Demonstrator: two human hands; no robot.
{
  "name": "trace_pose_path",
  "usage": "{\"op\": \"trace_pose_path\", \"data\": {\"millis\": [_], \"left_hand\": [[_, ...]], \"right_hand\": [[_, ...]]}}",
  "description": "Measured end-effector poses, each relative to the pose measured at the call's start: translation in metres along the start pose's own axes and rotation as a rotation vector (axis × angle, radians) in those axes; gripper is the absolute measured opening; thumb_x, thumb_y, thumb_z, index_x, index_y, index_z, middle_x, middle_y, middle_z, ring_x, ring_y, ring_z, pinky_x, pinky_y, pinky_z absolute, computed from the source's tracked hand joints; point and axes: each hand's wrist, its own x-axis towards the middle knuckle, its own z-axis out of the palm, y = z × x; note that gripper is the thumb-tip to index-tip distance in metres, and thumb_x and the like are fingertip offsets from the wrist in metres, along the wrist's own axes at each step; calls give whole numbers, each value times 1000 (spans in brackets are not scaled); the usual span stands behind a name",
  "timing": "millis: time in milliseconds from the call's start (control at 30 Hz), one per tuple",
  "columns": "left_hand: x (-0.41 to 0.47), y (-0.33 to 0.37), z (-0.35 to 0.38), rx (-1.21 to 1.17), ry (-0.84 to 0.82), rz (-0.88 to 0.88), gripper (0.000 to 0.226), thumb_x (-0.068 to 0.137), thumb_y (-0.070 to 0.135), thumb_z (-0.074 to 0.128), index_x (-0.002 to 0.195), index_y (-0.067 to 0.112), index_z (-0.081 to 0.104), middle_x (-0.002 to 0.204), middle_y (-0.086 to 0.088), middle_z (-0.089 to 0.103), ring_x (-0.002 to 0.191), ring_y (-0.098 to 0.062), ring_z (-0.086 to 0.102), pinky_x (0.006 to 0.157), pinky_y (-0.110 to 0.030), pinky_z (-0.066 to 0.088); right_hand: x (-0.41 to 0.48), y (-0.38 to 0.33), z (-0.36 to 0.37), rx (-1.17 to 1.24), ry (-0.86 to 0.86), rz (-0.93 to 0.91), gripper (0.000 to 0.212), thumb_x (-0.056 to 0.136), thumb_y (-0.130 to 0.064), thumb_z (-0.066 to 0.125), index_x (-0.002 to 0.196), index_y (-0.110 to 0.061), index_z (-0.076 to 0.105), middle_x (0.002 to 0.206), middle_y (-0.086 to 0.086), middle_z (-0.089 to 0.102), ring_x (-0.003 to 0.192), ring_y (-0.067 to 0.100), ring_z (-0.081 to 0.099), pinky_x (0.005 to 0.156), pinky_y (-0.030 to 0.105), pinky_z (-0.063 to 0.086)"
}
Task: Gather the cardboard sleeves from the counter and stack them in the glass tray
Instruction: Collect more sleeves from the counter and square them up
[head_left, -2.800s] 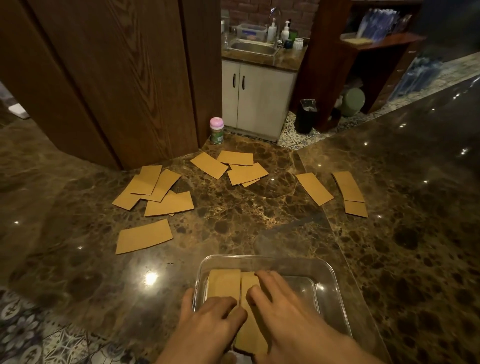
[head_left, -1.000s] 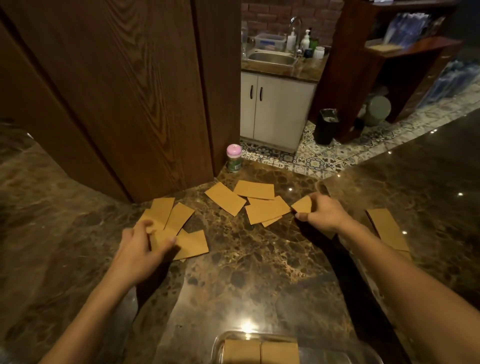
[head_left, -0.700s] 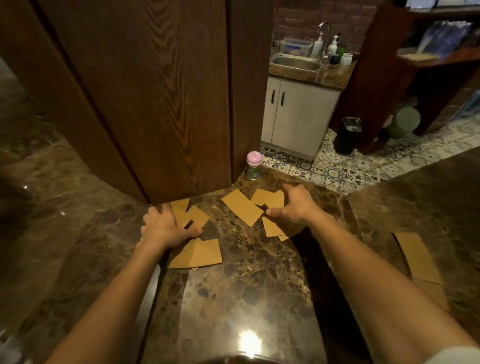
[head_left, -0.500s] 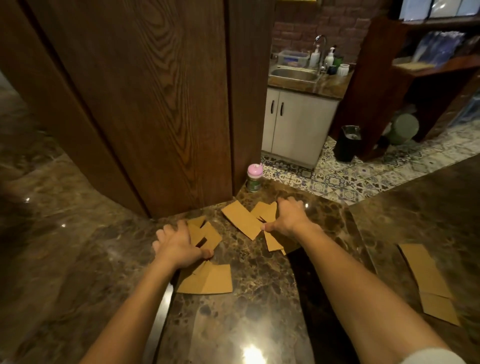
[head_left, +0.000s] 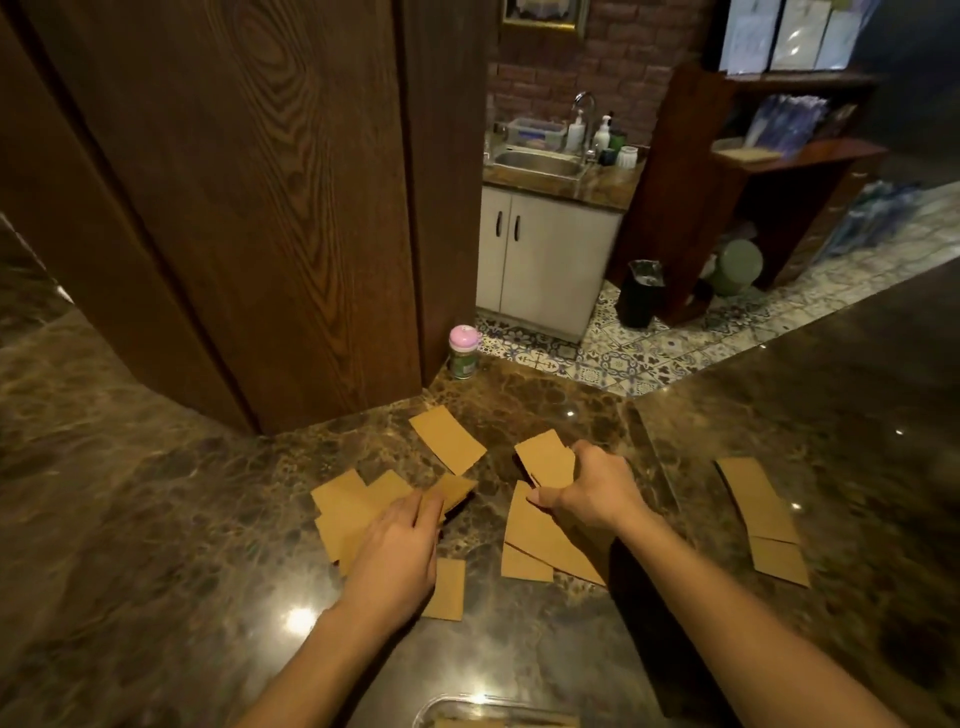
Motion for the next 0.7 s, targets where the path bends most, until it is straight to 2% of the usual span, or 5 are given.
{"op": "trace_pose_path", "data": {"millis": [233, 333, 400, 533, 700], "left_hand": [[-7, 33, -34, -362, 72, -75, 48, 103, 13, 50, 148, 26, 39, 130, -3, 68, 110, -22, 67, 80, -31, 53], [-11, 67, -74, -914, 149, -314, 28, 108, 23, 45, 135, 28, 53, 120, -2, 72, 96, -6, 70, 78, -21, 54], [-16, 89, -99, -1426, 42, -455, 25, 106, 22, 49, 129, 26, 59, 114, -10, 76, 103, -20, 73, 90, -43, 59], [-28, 120, -129, -1771, -17, -497, 27, 105, 19, 49, 130, 23, 59, 111, -16, 77, 99, -33, 75, 74, -43, 64], [-39, 136, -139, -1921, -97, -506, 29, 106, 23, 45, 130, 22, 63, 114, -17, 76, 95, -29, 76, 72, -42, 61]], "right_hand": [[-73, -3, -34, 1009, -240, 138, 69, 73, -59, 82, 117, -7, 72, 86, 12, 73, 69, 25, 69, 65, 35, 59], [-103, -11, -41, 1359, -384, 88, 86, 58, -44, 95, 128, -4, 66, 73, 4, 55, 55, 12, 49, 45, 21, 44], [-124, -18, -46, 1500, -423, -9, 75, 62, -34, 94, 126, -1, 71, 82, 7, 65, 63, 15, 59, 56, 26, 52], [-153, -21, -52, 1503, -303, -80, 41, 101, -27, 44, 108, -14, 83, 119, 15, 77, 110, 32, 72, 104, 52, 51], [-183, -18, -64, 1260, -190, -80, 25, 104, -25, 51, 102, -16, 74, 91, 2, 80, 91, 20, 72, 78, 34, 56]]}}
